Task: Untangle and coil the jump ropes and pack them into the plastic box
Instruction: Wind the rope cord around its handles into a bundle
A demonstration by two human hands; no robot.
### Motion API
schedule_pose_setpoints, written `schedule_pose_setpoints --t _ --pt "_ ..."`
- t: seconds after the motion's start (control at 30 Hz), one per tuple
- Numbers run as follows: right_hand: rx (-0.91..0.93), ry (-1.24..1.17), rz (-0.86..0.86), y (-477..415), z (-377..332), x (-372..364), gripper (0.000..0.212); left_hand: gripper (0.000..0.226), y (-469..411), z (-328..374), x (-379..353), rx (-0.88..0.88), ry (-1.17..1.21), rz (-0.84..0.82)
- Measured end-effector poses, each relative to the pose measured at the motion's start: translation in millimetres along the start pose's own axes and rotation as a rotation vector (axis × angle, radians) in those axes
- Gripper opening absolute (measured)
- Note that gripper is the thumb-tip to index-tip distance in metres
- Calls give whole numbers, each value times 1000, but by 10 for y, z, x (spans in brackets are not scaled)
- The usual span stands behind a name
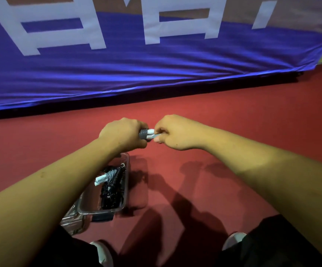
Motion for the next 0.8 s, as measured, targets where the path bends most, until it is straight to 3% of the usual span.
schedule_pose_setpoints --t 0.1,0.2,0.3,0.43,0.6,0.7,0.8 --pt "-9 69 125 -6 145 139 17 14 65 249 -117 -180 14 -151" --pt "4 3 205 -4 287 252 19 40 133 404 -54 -241 58 -161" --pt "67 -149 199 -21 287 287 12 55 193 371 -27 -187 269 -201" --pt "23 -366 175 -3 408 299 10 29 266 418 40 -223 592 -202" --pt "-30 -666 77 -13 464 140 23 24 284 345 77 -153 1070 -190" --pt "-23 -713 60 -43 404 128 33 31 255 268 135 -103 1230 -118" --pt "-55 -669 80 -66 407 176 33 16 183 164 174 14 1356 -18"
Point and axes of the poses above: each hand's wrist, its own y-axis away from the middle knuckle, its own x-axis out of the back of the hand, z = x × y, the point moved 10 cm from there along -y, towards the middle knuckle, and after that the axes turned 7 degrees about y, right-handed, at the moved point
